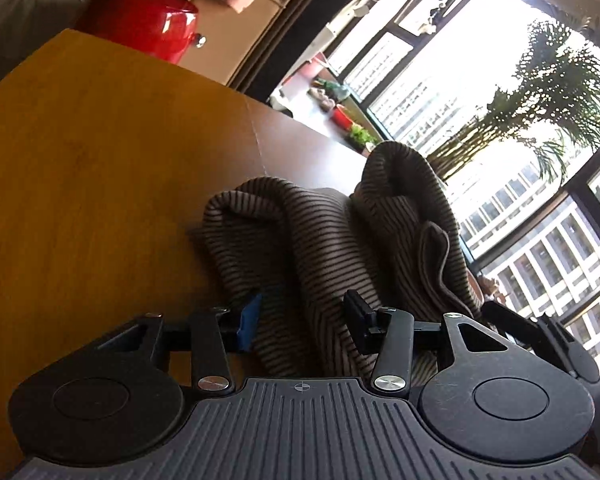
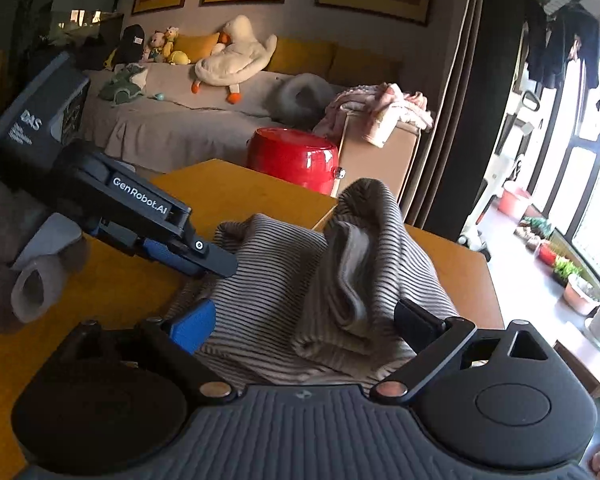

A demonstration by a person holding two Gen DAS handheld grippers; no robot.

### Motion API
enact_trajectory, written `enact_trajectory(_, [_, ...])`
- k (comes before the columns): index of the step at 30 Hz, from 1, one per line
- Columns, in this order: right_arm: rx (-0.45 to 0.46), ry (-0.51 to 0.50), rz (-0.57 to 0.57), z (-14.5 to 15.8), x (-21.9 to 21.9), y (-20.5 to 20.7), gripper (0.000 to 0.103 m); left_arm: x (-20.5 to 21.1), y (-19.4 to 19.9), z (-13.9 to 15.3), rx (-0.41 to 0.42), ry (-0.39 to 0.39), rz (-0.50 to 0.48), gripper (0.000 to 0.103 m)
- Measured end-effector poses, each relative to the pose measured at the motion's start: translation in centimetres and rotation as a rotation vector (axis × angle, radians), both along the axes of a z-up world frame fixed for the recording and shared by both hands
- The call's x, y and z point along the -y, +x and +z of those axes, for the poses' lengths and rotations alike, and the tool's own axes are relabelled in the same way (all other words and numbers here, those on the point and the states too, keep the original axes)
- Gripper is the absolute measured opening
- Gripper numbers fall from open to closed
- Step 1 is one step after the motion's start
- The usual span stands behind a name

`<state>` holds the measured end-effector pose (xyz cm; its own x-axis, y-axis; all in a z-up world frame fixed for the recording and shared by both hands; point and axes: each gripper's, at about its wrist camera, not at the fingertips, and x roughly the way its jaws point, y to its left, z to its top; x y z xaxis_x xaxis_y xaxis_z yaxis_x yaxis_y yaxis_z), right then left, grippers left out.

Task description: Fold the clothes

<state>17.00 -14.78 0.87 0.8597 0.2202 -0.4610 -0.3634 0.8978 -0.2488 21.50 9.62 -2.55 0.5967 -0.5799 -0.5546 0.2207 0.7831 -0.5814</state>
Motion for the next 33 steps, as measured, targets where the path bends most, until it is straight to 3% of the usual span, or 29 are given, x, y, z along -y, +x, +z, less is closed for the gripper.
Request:
enact_trajectory(3, [0.109, -0.13, -0.072, -0.5, -1.4, 0.8, 0.097, 0.1, -0.3, 0.5, 0.003, 0.013, -0.001, 0.049])
enact_trajectory(8, [0.025, -0.155, -0.096, -2.2, 0.4, 3.6, 0.095, 0.9, -0.3, 0.8, 0.009, 0.013, -0.018, 0.049])
enact_trajectory(10, [0.006, -0.108, -0.105, -2.0, 1.8, 4.4, 0.083, 1.4, -0.2, 0.8, 0.007, 0.018, -0.031, 0.049])
enact_trajectory(12, [-0.014, -0.037, -0.129, -0.9, 3.3, 5.0, 0.04, 1.7, -0.2, 0.5, -0.001, 0.022, -0.039, 0.049])
enact_trajectory(15, [-0.032, 0.091, -0.122, 2.2, 5.1, 5.2, 0.03, 1.8, 0.1, 0.1, -0.016, 0.01, -0.049, 0.048])
enact_trajectory(17, [-0.034, 0.188, -0.083, 4.7, 5.7, 5.2, 0.029, 2.0, 0.3, -0.2, -0.022, 0.002, -0.059, 0.048])
enact_trajectory(21, [-0.026, 0.217, 0.065, 6.8, 3.1, 3.4, 0.029, 1.9, 0.5, -0.6, -0.027, -0.025, -0.07, 0.048])
enact_trajectory(26, [-0.133, 0.113, 0.139, 1.8, -1.3, 2.2, 0.031, 0.9, 0.8, -1.1, -0.043, -0.075, -0.062, 0.044])
enact_trajectory(27, [-0.149, 0.09, 0.142, 0.7, -2.0, 2.0, 0.033, 0.5, 0.7, -1.2, -0.048, -0.073, -0.058, 0.034])
enact_trajectory(29, [-0.121, 0.025, 0.145, -0.7, -3.2, 1.3, 0.037, -0.3, 0.8, -1.3, -0.061, -0.073, -0.047, 0.031])
enact_trajectory(31, [-0.082, -0.046, 0.155, -1.2, -4.3, 0.5, 0.041, -1.3, 0.7, -0.7, -0.058, -0.061, -0.029, 0.033])
enact_trajectory(33, [-0.067, -0.081, 0.154, -1.4, -4.8, 0.1, 0.042, -2.1, 0.3, 0.4, -0.025, -0.013, 0.007, 0.048])
